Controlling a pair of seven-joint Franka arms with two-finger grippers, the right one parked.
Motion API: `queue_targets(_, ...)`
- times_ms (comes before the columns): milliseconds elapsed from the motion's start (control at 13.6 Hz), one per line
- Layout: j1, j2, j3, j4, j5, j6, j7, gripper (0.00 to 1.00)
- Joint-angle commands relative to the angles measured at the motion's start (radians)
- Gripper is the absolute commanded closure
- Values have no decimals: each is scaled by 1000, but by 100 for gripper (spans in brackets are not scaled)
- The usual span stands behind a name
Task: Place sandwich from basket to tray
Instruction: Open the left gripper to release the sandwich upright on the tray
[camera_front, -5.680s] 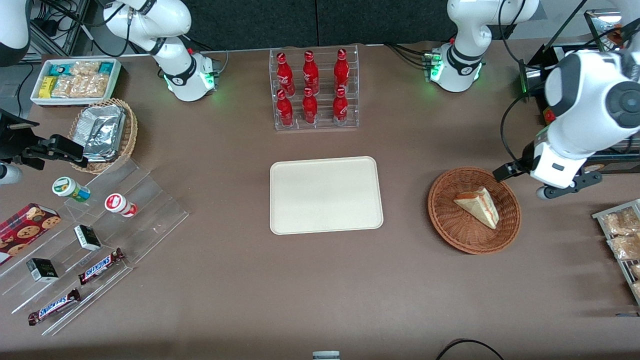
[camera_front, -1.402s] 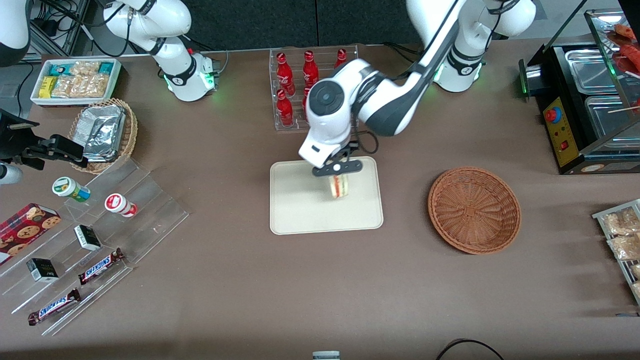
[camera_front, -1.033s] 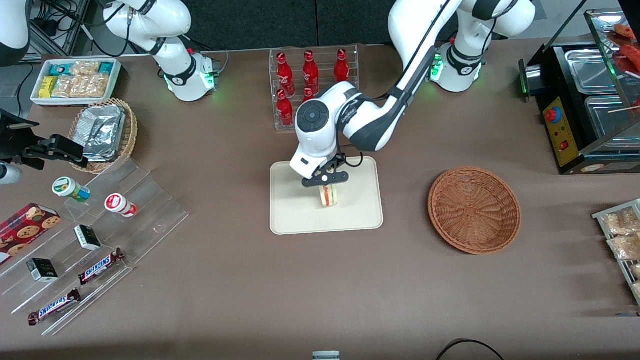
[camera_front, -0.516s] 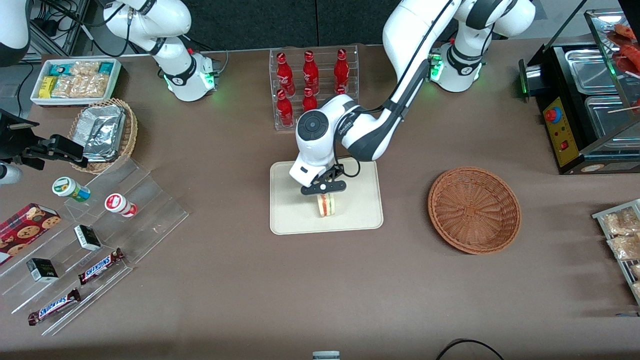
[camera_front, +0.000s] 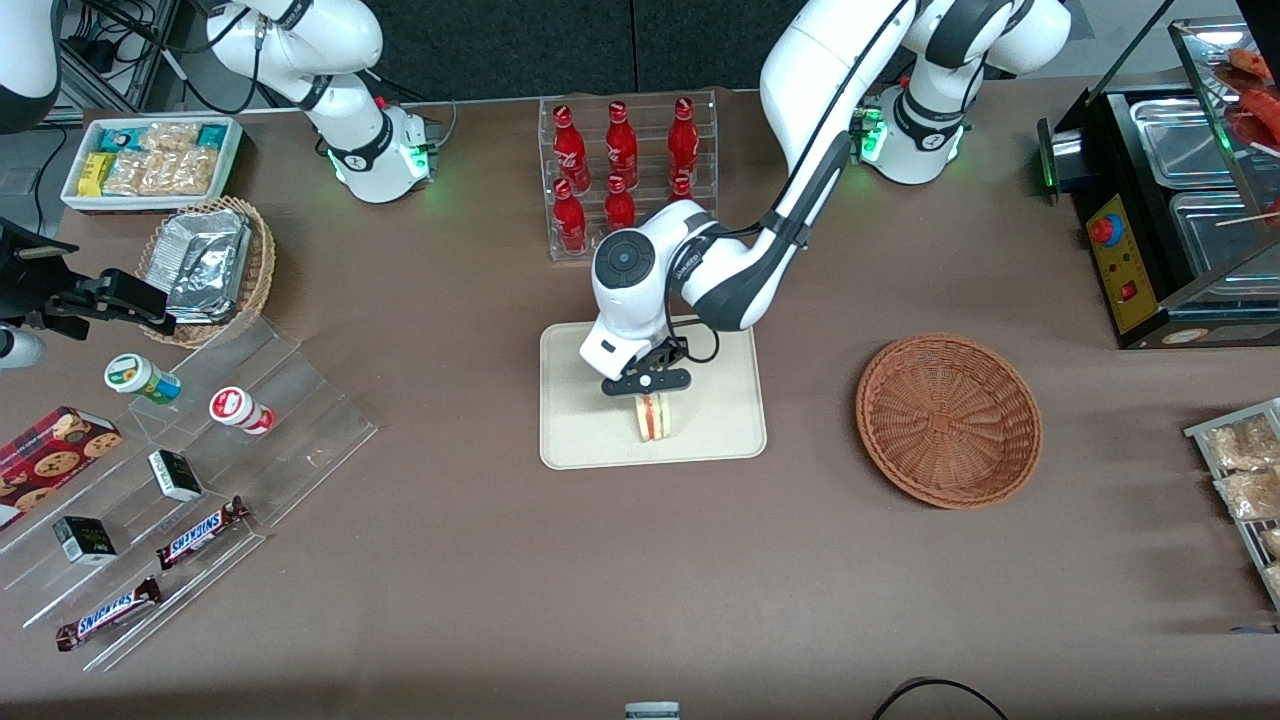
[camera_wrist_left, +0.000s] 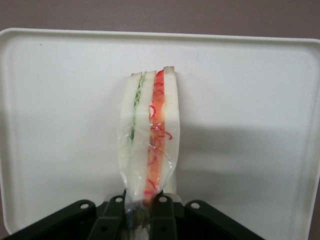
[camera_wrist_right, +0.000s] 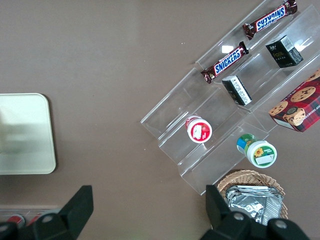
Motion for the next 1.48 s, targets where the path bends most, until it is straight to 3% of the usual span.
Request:
queue_targets(0, -9, 9, 7, 7, 18, 15, -24, 91)
queue_targets(148, -9, 11, 7, 7, 18, 16, -23, 63)
queue_targets(221, -9, 11, 7, 7, 20, 15, -21, 43)
queue_targets(295, -9, 11, 7, 7, 20, 13, -16, 15)
queue_targets(369, -9, 6, 7, 7, 18, 8, -19, 1)
queue_targets(590, -6, -41, 7, 12, 4, -63, -27, 0)
queue_targets(1033, 32, -265, 10, 9, -32, -281, -127, 0)
queue_targets(1402, 156, -467, 11, 13, -68, -528, -40, 0)
